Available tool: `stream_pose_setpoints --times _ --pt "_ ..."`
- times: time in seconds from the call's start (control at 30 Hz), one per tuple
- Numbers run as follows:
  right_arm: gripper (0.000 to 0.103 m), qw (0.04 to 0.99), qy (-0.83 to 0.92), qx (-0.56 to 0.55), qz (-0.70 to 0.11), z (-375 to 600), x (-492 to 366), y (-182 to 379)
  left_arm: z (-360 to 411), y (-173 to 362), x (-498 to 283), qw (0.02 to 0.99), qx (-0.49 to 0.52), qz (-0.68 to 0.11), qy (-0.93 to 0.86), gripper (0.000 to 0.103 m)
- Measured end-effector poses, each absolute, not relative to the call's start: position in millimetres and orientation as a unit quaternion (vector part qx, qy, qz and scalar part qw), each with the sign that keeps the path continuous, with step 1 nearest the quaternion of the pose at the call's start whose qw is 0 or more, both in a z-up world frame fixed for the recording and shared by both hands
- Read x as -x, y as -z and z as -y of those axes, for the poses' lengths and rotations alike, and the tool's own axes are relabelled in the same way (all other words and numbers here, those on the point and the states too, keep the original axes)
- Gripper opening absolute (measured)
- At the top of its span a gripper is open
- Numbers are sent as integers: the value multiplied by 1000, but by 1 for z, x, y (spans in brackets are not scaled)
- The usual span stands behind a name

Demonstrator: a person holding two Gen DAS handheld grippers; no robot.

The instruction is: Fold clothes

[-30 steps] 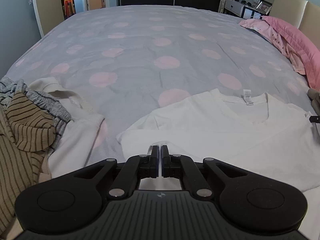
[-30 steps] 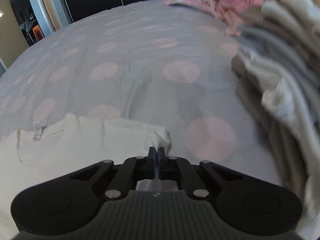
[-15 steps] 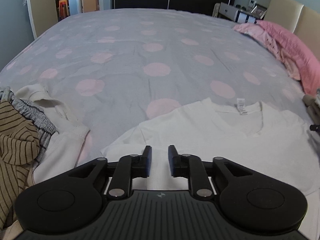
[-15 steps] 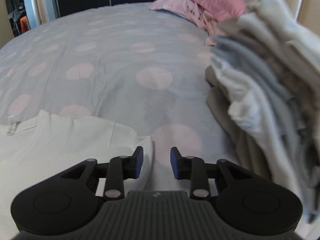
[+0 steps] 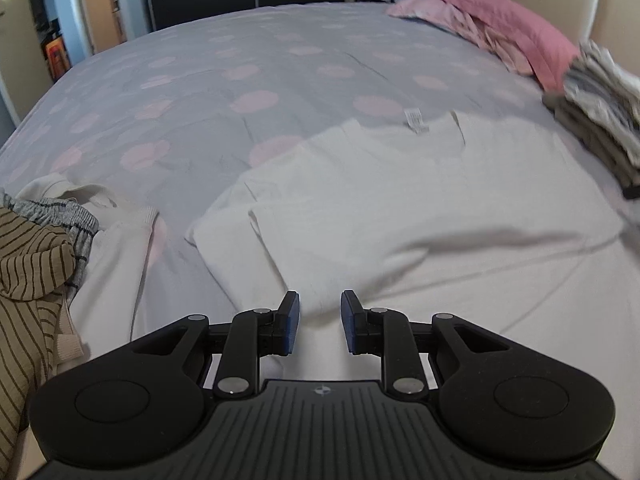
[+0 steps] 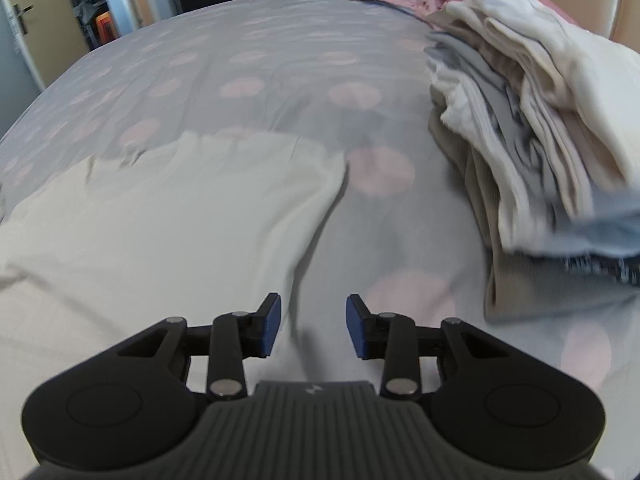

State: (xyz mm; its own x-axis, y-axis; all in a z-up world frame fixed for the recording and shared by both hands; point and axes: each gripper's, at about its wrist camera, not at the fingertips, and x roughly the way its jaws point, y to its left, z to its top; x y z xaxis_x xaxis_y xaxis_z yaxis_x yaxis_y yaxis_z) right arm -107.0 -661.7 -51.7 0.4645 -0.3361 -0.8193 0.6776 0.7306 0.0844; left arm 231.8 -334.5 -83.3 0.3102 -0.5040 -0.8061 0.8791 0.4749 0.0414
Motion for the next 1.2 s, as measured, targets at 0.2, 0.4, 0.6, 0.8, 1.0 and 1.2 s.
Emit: stream_pose_setpoints --times 0.2,0.4,0.6,0.8,1.0,1.2 --pt "47 842 276 -152 -439 628 126 53 343 97 -233 773 -265 -372 441 21" --pt "47 836 261 -39 -481 602 106 76 349 103 -230 778 -267 -369 433 21" --pt "46 828 264 48 -492 589 86 92 348 103 -231 779 -260 -369 435 15" --pt "20 836 249 134 -471 571 77 89 342 90 -235 769 -239 -372 461 6" --pt "9 833 258 127 -472 581 84 80 332 70 -245 745 -208 -413 481 5" --pt "8 822 261 75 -501 600 91 89 333 93 -234 710 -228 -465 477 5"
